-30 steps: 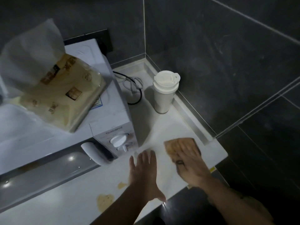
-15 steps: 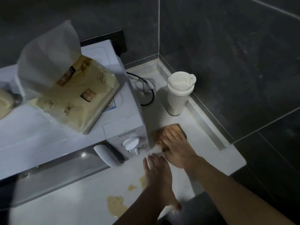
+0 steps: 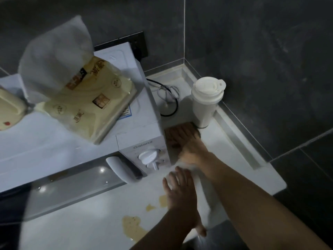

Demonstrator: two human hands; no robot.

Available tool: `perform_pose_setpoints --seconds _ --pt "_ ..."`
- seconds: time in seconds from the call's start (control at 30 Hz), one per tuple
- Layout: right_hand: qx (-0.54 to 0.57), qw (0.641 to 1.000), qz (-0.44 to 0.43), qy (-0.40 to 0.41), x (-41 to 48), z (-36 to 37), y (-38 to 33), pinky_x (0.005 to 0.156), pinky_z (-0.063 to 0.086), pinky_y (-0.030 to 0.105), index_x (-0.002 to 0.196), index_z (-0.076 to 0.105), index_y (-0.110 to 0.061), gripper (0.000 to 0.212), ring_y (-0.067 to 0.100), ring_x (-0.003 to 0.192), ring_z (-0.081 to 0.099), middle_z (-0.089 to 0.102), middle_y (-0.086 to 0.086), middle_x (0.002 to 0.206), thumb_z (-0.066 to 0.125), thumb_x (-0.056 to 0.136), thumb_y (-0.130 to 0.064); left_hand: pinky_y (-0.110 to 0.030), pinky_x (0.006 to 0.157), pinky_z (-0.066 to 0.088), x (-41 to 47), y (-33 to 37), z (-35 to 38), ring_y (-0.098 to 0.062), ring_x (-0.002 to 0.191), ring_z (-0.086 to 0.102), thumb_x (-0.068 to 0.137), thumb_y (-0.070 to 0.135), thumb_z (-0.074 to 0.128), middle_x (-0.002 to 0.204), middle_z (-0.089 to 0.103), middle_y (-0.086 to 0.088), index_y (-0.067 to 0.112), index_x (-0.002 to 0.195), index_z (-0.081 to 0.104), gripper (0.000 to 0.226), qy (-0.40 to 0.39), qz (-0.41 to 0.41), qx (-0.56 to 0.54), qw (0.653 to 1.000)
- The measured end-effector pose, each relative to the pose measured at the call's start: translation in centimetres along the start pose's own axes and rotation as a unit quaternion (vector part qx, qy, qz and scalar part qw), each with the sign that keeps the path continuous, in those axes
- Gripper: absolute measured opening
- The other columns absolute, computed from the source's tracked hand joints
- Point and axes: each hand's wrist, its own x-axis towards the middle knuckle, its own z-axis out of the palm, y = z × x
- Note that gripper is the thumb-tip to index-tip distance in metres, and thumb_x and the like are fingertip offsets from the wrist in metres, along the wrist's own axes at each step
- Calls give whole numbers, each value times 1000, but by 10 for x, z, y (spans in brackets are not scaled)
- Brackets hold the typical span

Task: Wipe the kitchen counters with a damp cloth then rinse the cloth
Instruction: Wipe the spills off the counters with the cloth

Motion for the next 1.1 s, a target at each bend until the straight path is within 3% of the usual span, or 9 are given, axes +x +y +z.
perform_pose_setpoints --seconds 0.07,0.17,0.3,0.43,0.53,0.67,0.83,0.97,1.1 --pt "-3 1000 -10 -9 -2 1 0 113 27 54 139 51 -16 75 33 134 42 52 9 140 38 69 -37 -62 118 6 -4 0 -2 -48 145 -2 61 58 85 158 -16 -23 6 151 -21 148 -23 2 7 1000" --pt "-2 1000 -7 -3 -57 6 11 117 19 47 141 48 -17 62 29 141 34 46 9 147 38 84 -39 -65 117 -1 -3 -2 1 -49 145 -12 52 73 81 157 -25 -21 5 147 -29 160 -34 8 14 999" --pt "-3 999 30 -34 -129 9 18 120 -8 41 155 9 -25 76 21 150 -5 -3 -1 161 17 82 -46 -66 115 -7 -3 -5 4 -47 145 -19 51 72 82 156 -30 -21 8 148 -29 161 -38 16 -13 999" --pt "-5 998 62 8 -66 -1 9 115 8 43 138 53 -18 67 31 142 32 45 11 148 31 81 -47 -65 114 -5 -2 0 6 -47 146 -14 55 67 84 158 -25 -21 8 149 -26 157 -24 -4 -9 1000" --pt "31 997 71 -16 -53 -3 0 119 2 43 136 54 -19 68 30 146 23 42 11 149 25 82 -49 -65 114 -7 -3 0 5 -47 145 -19 51 71 83 156 -31 -21 7 147 -31 162 -46 -2 -3 999" --pt "7 999 22 22 -108 4 46 118 15 44 142 47 -21 65 31 141 31 43 9 148 37 79 -33 -65 114 -8 -5 -4 2 -47 145 -20 49 72 83 156 -31 -22 8 147 -31 163 -47 3 -5 999" --pt "16 984 177 23 -76 -3 61 122 2 38 152 28 -20 77 27 149 10 22 9 160 16 80 -44 -66 115 -5 -4 -1 0 -49 145 -15 51 69 85 158 -25 -24 6 149 -27 161 -40 1 -8 999" --pt "32 983 179 22 -117 -10 52 117 -15 28 155 9 -25 79 18 150 -8 -1 -2 163 1 80 -49 -67 115 -6 -7 -3 3 -47 145 -20 50 73 82 156 -30 -22 8 148 -30 162 -49 4 -11 999" --pt "15 980 195 -22 -174 -6 46 113 -20 31 153 -14 -25 71 16 144 -24 -18 -3 161 27 96 -37 -67 115 -6 -5 -5 3 -47 145 -20 47 75 82 157 -29 -22 7 149 -28 164 -42 10 -19 999"
